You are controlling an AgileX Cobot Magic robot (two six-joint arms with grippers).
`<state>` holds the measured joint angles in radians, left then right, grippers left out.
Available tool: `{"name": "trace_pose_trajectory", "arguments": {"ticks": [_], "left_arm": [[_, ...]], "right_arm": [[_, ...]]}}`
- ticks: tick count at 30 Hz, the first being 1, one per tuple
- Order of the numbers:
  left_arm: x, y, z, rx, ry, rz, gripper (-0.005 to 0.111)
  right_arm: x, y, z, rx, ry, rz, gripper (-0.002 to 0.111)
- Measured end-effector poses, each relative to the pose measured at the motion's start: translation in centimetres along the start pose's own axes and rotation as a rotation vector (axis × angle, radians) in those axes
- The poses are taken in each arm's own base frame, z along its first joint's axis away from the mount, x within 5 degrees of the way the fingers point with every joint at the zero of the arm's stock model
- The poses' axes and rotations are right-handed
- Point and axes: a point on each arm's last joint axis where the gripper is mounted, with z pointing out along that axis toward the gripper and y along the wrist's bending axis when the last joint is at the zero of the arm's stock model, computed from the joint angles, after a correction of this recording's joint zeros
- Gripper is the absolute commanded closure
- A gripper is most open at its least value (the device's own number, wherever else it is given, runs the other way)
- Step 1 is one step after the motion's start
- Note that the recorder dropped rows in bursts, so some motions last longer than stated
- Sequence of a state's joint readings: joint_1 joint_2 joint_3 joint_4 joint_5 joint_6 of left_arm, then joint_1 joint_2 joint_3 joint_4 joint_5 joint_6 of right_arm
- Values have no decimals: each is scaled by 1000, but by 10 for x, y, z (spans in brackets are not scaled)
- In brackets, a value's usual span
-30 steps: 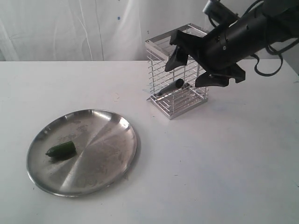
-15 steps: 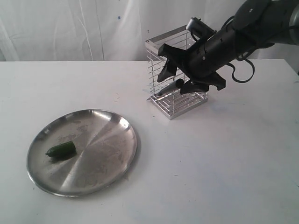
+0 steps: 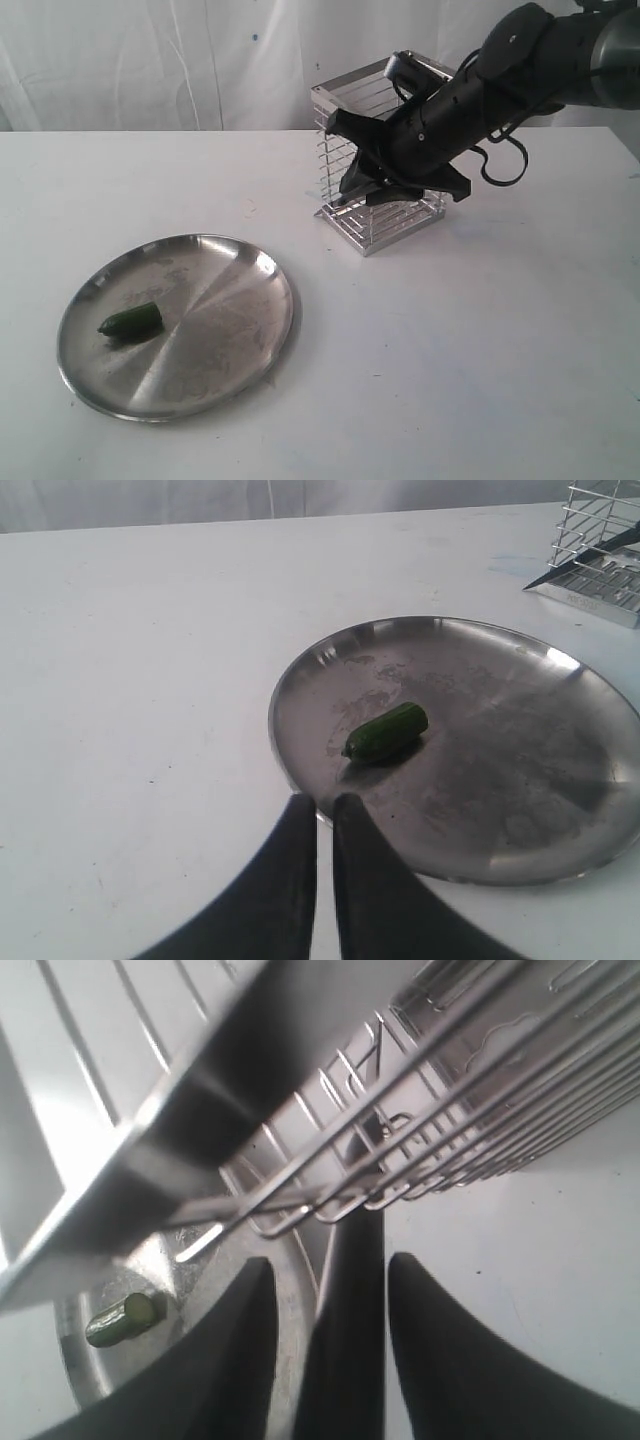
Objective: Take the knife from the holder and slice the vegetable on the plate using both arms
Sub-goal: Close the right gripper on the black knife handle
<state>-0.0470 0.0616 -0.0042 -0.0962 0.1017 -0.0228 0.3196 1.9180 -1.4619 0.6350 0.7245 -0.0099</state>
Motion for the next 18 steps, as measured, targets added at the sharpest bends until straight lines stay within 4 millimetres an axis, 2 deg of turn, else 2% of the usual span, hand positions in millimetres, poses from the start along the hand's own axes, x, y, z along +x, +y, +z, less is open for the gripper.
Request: {"name": "trace_pose_trajectory", "arguments": {"ticks": [7,18], "left_arm": [[0,0,0,0,0,0,94],[0,0,0,0,0,0,94]], "right_arm": [[0,-3,0,31,0,-25,74],[-1,-2,-5,44,-10,-51,90]]}}
